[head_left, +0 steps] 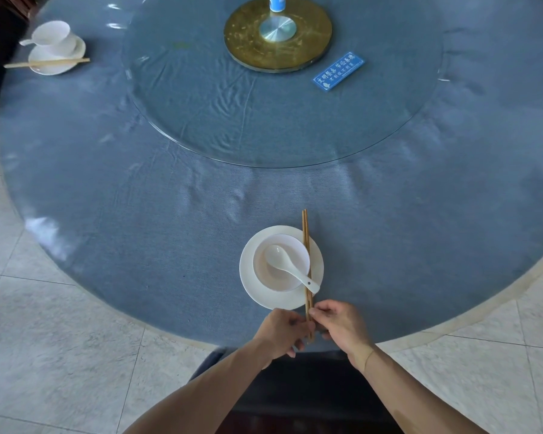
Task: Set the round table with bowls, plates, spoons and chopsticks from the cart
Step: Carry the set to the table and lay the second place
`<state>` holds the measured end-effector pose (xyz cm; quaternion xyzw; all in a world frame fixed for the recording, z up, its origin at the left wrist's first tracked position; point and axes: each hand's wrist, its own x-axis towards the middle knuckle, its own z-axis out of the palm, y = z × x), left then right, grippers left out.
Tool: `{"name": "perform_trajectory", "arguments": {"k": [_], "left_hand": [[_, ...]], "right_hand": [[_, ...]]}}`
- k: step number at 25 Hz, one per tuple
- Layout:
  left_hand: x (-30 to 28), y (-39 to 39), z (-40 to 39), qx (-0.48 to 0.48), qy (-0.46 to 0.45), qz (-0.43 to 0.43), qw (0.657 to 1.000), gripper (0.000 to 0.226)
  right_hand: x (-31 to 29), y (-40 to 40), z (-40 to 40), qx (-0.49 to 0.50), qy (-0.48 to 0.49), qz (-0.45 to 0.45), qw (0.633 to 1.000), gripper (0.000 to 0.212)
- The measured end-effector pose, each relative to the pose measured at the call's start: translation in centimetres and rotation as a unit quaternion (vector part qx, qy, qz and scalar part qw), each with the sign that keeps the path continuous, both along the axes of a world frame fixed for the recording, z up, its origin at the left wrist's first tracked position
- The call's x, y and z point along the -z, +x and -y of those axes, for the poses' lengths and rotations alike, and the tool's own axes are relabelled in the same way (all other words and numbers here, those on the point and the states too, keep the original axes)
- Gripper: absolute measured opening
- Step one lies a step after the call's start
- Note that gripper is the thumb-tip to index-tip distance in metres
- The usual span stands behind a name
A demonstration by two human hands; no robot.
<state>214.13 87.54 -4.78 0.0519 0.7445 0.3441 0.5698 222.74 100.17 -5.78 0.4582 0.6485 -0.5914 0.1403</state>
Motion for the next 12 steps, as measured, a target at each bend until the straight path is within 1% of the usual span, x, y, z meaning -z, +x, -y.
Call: {"name": "perform_trajectory", "arguments": {"k": [7,12], "left_hand": [[0.75,0.25,0.62,-0.027,0.017,-0.010,0.999,0.021],[1.09,0.13,0.72,-0.009,-0.002,-0.025,1.000,0.024]], "right_hand": [[-0.05,0.26,-0.07,-0.002,0.001,-0.005,1.000,0.007],[-0.20,0.26,-0.08,0.004,-0.008,-0.015,1.000,0.004]]}}
